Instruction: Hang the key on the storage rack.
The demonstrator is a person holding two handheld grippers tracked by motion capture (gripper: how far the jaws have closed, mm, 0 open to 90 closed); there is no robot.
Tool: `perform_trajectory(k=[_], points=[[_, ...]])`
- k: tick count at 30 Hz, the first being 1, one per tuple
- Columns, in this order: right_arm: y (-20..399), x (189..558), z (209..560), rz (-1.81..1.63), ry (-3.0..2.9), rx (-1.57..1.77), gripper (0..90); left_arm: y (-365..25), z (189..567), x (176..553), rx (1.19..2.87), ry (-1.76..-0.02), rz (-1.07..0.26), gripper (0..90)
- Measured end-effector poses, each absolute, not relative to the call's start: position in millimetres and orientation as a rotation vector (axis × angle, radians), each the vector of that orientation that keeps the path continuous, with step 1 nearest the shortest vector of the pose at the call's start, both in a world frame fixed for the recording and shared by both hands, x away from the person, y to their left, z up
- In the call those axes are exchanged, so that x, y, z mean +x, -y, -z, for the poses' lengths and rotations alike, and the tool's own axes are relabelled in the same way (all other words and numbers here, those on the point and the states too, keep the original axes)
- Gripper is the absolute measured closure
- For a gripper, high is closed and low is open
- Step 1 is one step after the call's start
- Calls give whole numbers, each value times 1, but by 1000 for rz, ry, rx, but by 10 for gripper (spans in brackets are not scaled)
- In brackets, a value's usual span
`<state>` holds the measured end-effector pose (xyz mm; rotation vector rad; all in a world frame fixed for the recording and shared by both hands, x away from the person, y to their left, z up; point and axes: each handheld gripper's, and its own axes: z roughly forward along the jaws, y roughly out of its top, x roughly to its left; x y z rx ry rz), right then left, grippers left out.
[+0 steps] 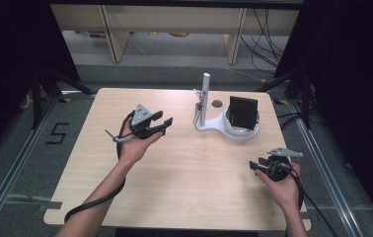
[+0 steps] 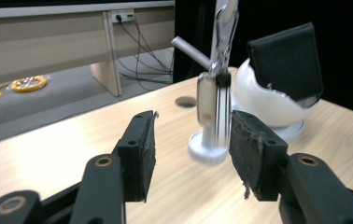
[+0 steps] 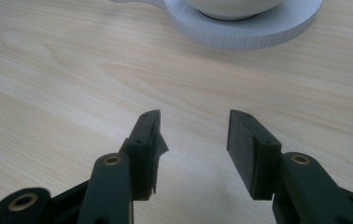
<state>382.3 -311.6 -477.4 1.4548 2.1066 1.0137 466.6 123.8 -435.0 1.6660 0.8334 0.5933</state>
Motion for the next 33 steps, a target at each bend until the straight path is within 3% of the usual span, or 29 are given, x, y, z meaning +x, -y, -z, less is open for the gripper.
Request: perform_trajectory(k=[21, 33], points=[[308, 381, 479, -1015, -2105, 1509, 546, -212, 505, 405, 1634, -1026, -699, 485], [307, 382, 484, -1026, -2120, 1441, 544, -224, 521, 389, 1596, -1077, -714, 482]])
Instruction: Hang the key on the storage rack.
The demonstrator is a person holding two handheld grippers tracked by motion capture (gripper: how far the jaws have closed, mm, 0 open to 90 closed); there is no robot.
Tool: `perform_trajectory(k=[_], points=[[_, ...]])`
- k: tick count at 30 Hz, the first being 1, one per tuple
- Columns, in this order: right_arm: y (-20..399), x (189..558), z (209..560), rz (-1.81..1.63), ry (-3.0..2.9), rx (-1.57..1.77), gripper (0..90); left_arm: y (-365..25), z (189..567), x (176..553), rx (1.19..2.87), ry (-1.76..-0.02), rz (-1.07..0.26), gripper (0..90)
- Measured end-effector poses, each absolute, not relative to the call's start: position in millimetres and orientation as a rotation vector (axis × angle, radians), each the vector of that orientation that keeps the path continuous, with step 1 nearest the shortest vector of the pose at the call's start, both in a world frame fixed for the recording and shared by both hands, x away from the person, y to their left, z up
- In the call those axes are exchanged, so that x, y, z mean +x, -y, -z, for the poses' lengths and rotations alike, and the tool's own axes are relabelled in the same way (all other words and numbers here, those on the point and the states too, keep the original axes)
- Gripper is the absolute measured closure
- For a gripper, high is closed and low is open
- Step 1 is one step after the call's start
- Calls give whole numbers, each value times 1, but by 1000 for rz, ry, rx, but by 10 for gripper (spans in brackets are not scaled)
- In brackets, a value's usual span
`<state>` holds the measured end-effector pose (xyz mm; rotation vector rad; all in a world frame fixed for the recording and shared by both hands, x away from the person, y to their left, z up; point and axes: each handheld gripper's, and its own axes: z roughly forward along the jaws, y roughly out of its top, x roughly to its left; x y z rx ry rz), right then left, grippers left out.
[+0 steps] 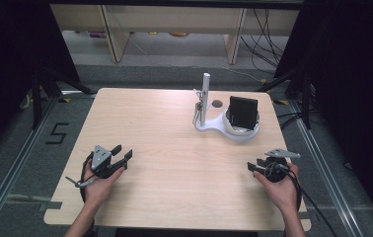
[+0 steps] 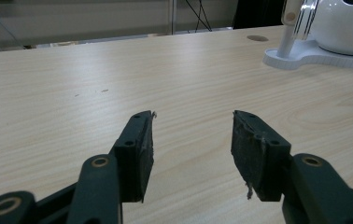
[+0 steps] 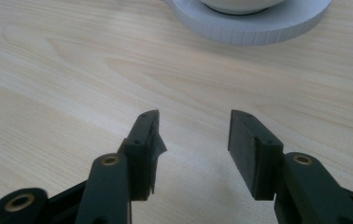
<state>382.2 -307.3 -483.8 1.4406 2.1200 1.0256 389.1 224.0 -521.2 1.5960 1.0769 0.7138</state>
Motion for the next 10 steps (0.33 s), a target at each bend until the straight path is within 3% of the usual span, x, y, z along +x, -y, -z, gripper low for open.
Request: perform_trajectory(k=[10], points=[[307, 380, 487, -1042, -2102, 1464, 532, -224, 523, 388, 1588, -1083, -727, 473]])
